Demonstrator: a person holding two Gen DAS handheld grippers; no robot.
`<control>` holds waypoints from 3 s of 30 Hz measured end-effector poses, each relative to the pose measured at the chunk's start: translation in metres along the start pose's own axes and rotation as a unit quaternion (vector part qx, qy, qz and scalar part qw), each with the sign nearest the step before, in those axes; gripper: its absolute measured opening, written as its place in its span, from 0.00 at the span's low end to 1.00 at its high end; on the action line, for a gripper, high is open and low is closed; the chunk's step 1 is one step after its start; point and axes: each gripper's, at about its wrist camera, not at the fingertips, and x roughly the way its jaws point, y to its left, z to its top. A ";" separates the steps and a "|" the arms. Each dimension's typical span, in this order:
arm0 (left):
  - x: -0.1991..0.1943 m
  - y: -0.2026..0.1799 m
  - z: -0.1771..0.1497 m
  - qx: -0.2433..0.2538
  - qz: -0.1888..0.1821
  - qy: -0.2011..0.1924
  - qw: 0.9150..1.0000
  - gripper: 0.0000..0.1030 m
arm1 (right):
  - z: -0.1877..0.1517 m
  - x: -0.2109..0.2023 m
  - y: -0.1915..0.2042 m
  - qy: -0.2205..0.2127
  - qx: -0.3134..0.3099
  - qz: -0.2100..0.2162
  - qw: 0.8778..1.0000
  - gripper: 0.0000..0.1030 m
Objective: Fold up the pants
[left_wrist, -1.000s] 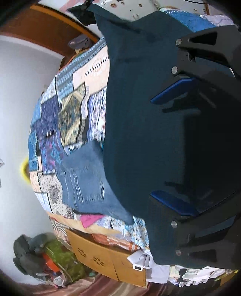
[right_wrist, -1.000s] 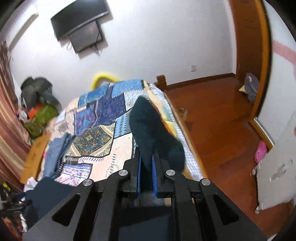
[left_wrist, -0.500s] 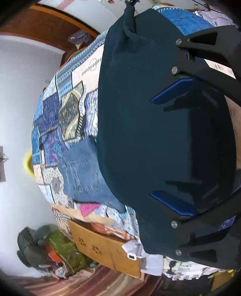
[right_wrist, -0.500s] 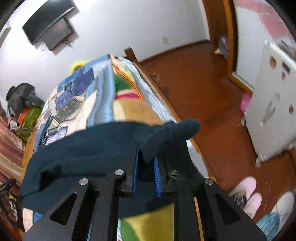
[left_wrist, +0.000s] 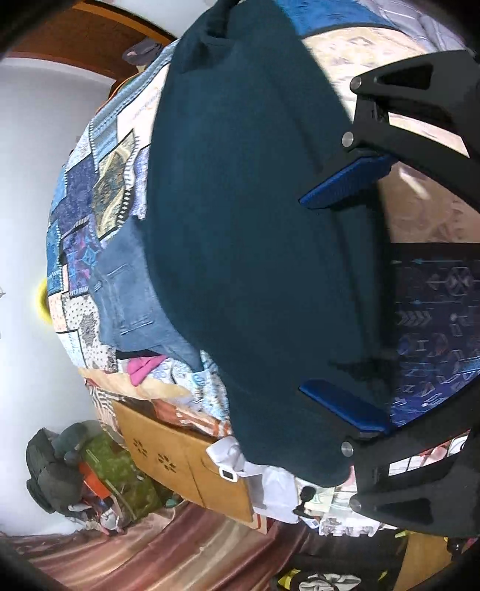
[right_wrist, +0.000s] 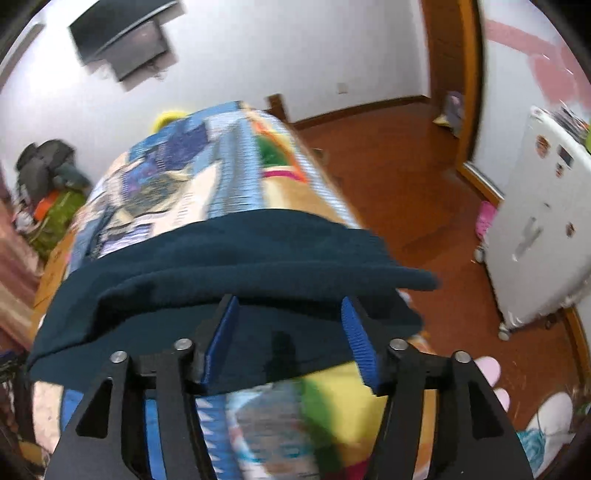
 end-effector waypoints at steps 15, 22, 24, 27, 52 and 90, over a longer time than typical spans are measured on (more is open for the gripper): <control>0.019 -0.017 0.005 0.021 0.011 -0.008 1.000 1.00 | 0.022 0.027 0.003 0.014 0.012 -0.008 1.000 0.66; 0.024 -0.026 0.015 0.025 0.005 -0.019 0.999 1.00 | 0.030 0.034 -0.066 0.035 0.135 -0.057 0.989 0.66; 0.024 -0.027 0.017 0.026 0.001 -0.024 0.999 0.98 | 0.028 0.039 -0.083 0.047 0.182 -0.045 0.981 0.66; 0.022 -0.033 0.020 0.030 -0.016 -0.033 0.999 0.80 | 0.021 0.050 -0.093 0.076 0.227 -0.025 0.971 0.65; -0.019 -0.030 0.025 0.019 -0.075 -0.072 0.994 0.11 | 0.032 0.028 0.012 0.078 -0.063 -0.032 0.995 0.35; -0.028 -0.044 0.003 0.035 -0.061 -0.069 0.995 0.07 | -0.022 0.024 0.085 0.096 -0.303 0.029 0.948 0.09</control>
